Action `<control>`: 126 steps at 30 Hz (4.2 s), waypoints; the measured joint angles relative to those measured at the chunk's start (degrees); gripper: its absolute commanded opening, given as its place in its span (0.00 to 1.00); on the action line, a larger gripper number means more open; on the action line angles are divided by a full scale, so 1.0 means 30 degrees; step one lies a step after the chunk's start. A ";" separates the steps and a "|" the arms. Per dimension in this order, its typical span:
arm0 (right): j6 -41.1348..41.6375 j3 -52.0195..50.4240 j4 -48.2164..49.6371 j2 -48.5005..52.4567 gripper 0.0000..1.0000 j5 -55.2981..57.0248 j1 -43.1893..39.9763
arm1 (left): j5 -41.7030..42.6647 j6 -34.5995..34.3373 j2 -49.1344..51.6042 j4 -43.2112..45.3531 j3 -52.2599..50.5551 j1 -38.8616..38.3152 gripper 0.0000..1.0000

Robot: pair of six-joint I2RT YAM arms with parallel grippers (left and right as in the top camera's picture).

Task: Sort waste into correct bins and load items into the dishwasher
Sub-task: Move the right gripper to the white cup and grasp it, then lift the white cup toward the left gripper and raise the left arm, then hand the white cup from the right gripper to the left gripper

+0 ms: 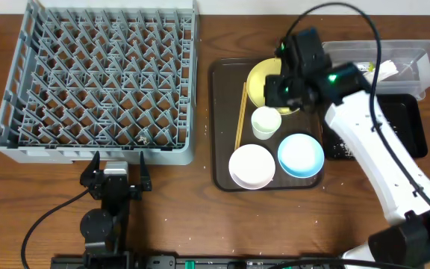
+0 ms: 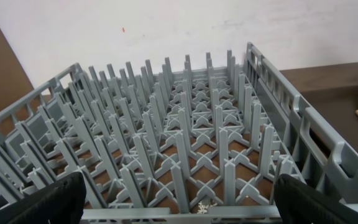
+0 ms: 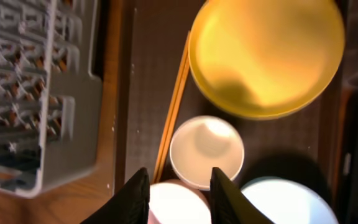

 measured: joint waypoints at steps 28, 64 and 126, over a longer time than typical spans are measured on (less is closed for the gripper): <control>-0.1209 0.1712 -0.3075 0.6943 0.41 -0.0889 -0.0619 | 0.0299 -0.2463 0.0000 0.0270 -0.0036 0.0000 0.98; -0.2069 -0.2222 0.0517 0.5399 0.01 -0.0168 -0.0925 | 1.7471 -0.6251 1.7034 -0.4211 1.1307 -0.0073 0.98; -0.1945 -0.2980 0.8371 0.2463 0.01 -1.8338 0.1224 | 2.7795 -3.1168 2.6148 1.4615 1.1424 -0.0073 0.92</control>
